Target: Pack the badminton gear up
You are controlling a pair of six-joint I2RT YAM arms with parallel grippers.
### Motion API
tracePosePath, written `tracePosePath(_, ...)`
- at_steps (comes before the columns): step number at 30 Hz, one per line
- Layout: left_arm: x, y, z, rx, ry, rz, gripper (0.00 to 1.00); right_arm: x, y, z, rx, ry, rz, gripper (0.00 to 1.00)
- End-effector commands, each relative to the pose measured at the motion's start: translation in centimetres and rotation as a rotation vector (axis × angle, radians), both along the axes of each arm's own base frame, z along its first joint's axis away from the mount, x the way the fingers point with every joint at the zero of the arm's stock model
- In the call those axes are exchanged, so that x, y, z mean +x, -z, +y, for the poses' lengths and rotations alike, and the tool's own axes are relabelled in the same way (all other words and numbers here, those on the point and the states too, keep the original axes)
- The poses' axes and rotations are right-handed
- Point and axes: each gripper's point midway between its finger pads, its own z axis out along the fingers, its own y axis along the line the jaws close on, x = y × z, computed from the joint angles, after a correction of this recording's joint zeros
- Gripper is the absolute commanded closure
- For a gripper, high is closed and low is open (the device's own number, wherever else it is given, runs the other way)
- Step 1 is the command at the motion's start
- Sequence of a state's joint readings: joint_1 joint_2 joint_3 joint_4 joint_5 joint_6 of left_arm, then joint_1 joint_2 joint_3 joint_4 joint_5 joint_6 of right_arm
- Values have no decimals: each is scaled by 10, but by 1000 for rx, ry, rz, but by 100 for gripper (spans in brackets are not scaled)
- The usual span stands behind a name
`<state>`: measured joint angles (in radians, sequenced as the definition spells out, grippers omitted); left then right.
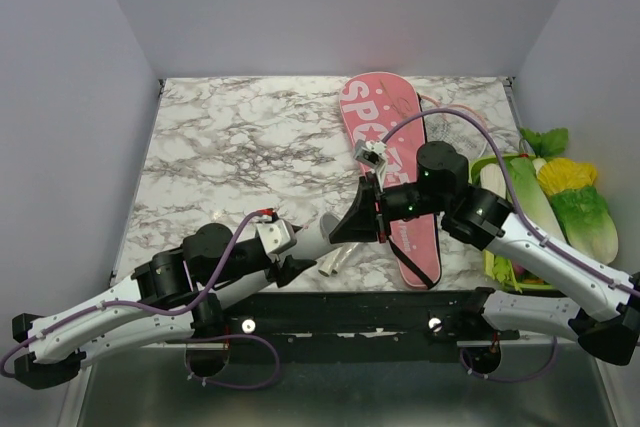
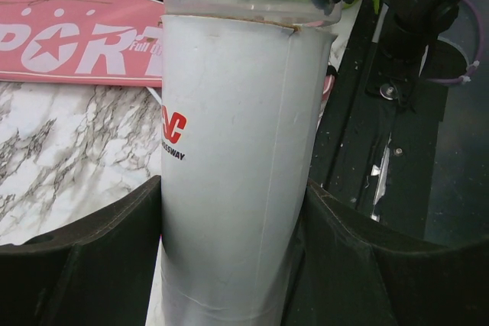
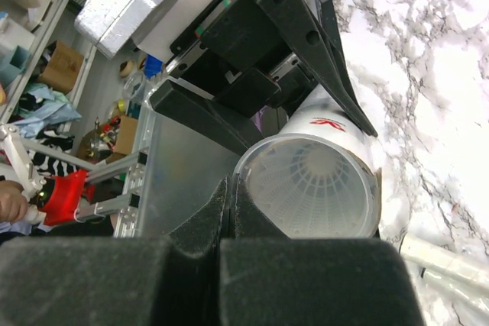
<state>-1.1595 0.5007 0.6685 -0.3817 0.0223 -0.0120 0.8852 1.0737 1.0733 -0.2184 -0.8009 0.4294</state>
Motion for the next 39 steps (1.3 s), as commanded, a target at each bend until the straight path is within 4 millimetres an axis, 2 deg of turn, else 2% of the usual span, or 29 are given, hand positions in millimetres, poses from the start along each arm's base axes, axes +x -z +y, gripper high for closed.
tracePosePath(1,-9,-9,-5,-72,18,72,100,-8,-2,7,26,-36,-5,99)
tracePosePath(5,-9,-9,-5,-70,18,73,100,-12,-2,7,28,-40,-8,99)
tracePosePath(17,-10,-11,-4,-84,25,68,100,-6,9,2,8,15,-36,99)
tracePosePath(39,-8,-11,-4,-82,16,65,100,-17,24,3,-1,-46,25,99)
